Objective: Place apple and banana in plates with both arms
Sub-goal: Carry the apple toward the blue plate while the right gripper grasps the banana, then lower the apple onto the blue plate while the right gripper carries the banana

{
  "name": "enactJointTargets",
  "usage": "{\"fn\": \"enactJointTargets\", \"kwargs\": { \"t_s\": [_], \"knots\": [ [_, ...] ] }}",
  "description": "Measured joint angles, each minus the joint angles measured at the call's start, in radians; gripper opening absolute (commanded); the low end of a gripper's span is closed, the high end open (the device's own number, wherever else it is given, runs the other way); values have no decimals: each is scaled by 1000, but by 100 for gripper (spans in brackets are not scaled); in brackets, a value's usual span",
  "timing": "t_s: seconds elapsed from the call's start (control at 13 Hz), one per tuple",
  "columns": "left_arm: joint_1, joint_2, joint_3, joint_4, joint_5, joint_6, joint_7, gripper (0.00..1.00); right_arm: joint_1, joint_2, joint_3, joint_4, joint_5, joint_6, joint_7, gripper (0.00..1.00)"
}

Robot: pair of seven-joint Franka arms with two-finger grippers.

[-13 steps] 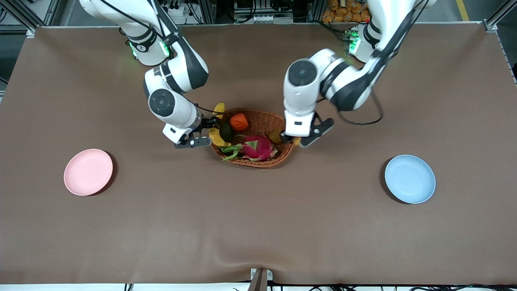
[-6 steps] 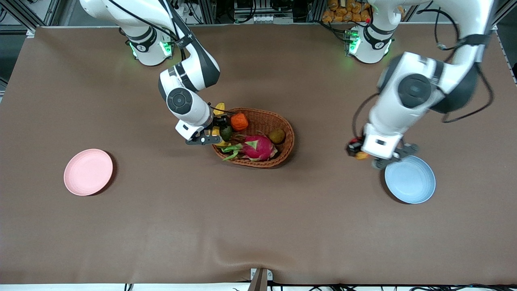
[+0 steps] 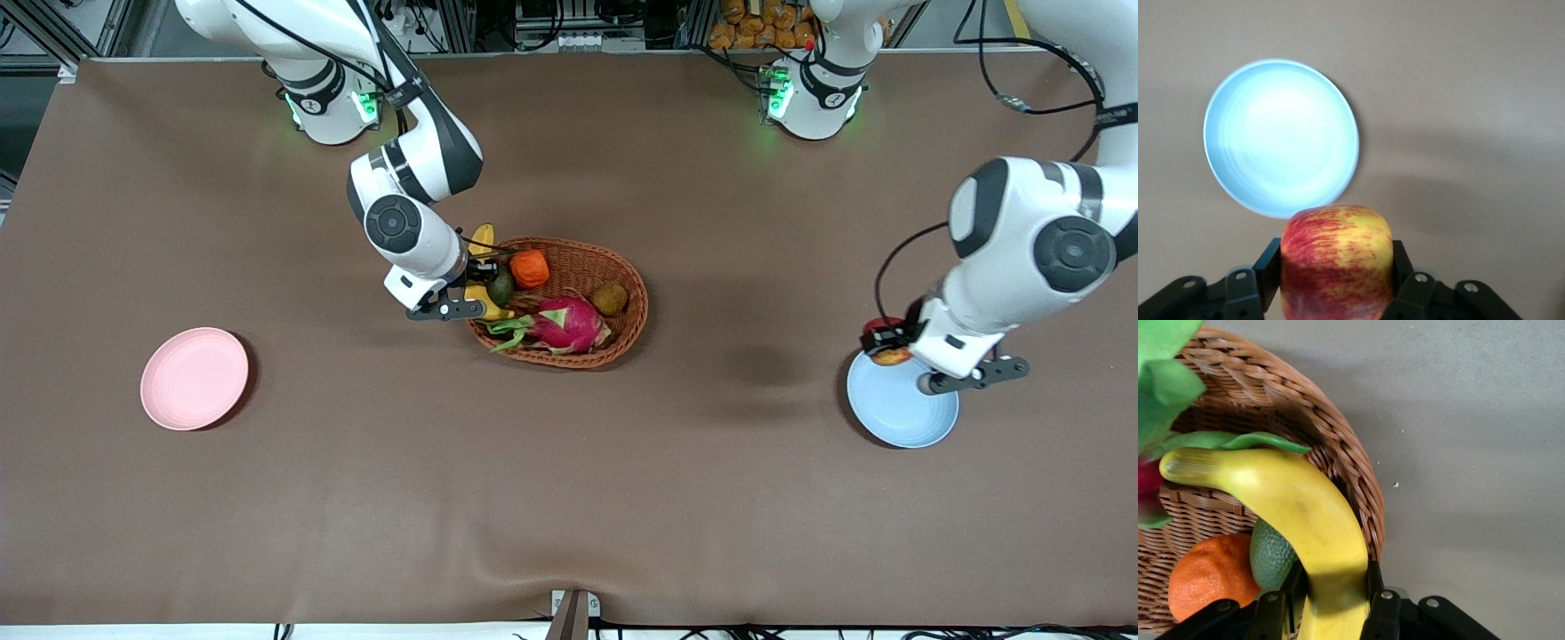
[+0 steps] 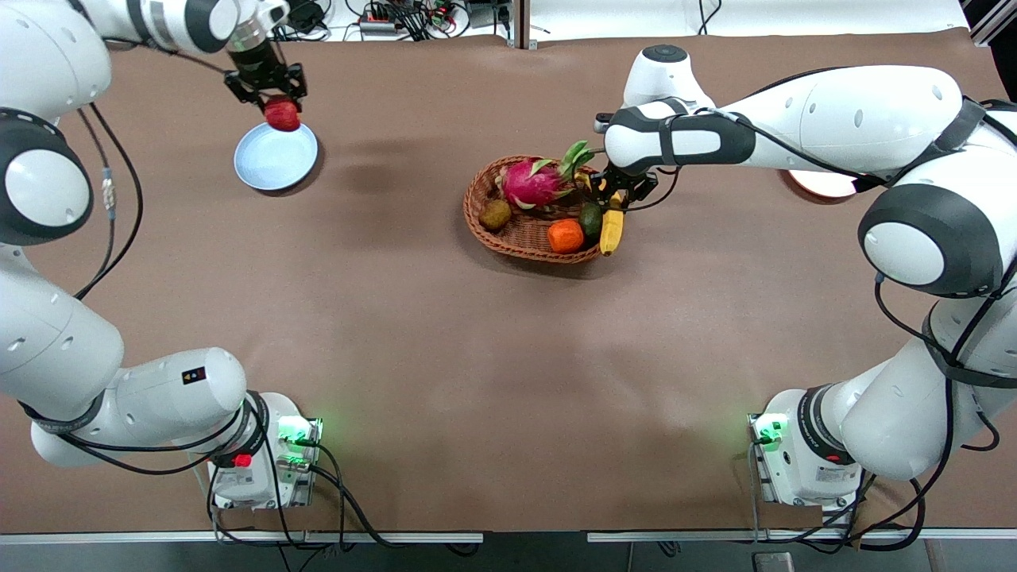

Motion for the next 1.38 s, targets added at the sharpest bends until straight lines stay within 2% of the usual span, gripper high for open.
{"fn": "enactJointTargets", "kwargs": {
  "t_s": [0.15,0.38,0.54,0.62,0.69,0.77,0.85,1.0,1.15,1.38],
  "knots": [
    [71,47,0,-40,-2,110,147,0,-6,-8,-7,3,0,-4,1,21],
    [161,149,1,-47,-25,249,368,0,-60,-63,-14,15,0,-58,1,21],
    [180,209,0,-46,-36,304,425,0,-106,-116,-17,17,-1,-84,1,21],
    [178,230,-2,-43,-36,314,428,17,-128,-139,-20,17,-1,-90,1,21],
    [176,249,-6,-35,-36,316,429,47,-153,-156,-23,17,-5,-94,1,21],
    [173,267,-9,-23,-36,316,429,89,-184,-165,-26,16,-25,-97,-2,21],
    [170,281,-9,-10,-36,316,430,100,-220,-167,-28,16,-76,-98,-3,21],
    [170,293,-10,12,-36,316,431,100,-307,-165,-30,13,-217,-98,-4,21],
    [171,282,-14,40,-36,292,431,100,-398,-160,-32,12,-310,-97,-37,21],
    [172,192,-79,115,-46,78,412,100,-576,-133,-34,19,-354,-84,-236,21]
  ]
}}
